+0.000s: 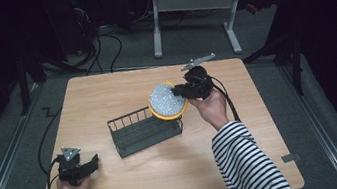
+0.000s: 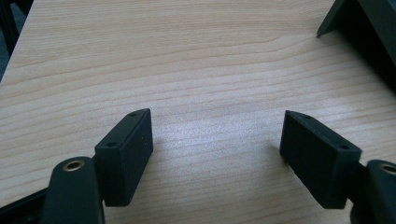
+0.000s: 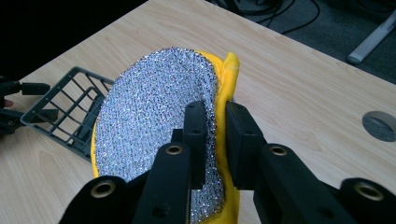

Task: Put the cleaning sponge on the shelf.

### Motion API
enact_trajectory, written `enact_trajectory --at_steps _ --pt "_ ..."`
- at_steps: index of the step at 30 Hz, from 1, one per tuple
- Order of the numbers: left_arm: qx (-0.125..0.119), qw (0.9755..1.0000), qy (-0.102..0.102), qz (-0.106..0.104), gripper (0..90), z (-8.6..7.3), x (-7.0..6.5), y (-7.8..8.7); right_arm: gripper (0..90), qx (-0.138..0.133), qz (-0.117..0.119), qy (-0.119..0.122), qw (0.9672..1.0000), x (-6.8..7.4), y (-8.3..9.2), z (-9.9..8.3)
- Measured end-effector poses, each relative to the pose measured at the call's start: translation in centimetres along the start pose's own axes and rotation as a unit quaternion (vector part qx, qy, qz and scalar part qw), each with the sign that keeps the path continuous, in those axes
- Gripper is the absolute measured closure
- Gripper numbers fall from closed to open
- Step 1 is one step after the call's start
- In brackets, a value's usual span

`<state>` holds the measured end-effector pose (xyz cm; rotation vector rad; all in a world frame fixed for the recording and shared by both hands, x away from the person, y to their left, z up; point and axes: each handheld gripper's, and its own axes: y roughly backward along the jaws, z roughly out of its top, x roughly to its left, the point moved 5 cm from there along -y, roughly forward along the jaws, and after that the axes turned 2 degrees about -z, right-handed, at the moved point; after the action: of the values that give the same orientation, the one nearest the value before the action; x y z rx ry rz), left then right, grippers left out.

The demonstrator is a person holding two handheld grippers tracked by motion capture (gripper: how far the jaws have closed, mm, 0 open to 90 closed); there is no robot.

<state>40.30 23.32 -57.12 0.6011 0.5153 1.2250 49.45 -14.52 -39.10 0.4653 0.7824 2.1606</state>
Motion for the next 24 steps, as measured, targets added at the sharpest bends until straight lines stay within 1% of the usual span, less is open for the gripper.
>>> enact_trajectory --at_steps 2,5,9,11,14,18,21,24 --pt "0.000 1.0000 0.000 0.000 26.0 0.0 0.0 0.0 79.5 -0.001 0.001 0.003 1.0000 0.2 -0.5 0.3" --pt "-0.001 1.0000 0.000 -0.001 26.0 0.0 0.0 0.0 79.5 -0.002 0.008 0.000 1.0000 0.6 -1.2 0.6" --pt "-0.001 1.0000 0.001 -0.002 26.0 0.0 0.0 0.0 79.4 0.001 0.013 0.000 0.9999 0.8 -2.5 0.7" --pt "-0.002 1.0000 0.002 -0.003 26.0 0.0 0.0 0.0 79.4 0.007 0.013 0.000 0.9999 1.0 -3.1 0.6" --pt "-0.001 1.0000 -0.001 -0.003 26.0 0.0 0.0 0.0 79.4 0.010 0.012 0.008 0.9998 1.2 -4.0 0.6" --pt "-0.001 1.0000 -0.001 -0.003 26.0 0.0 0.0 0.0 79.3 0.013 0.019 0.005 0.9997 1.6 -5.0 0.4" --pt "-0.001 1.0000 -0.001 -0.003 26.1 0.0 0.0 -0.1 79.2 0.018 0.019 0.011 0.9996 1.8 -5.7 0.1" --pt "-0.001 1.0000 -0.002 -0.002 26.0 0.0 0.0 -0.1 79.0 0.019 0.022 0.006 0.9996 1.7 -6.2 -0.3"
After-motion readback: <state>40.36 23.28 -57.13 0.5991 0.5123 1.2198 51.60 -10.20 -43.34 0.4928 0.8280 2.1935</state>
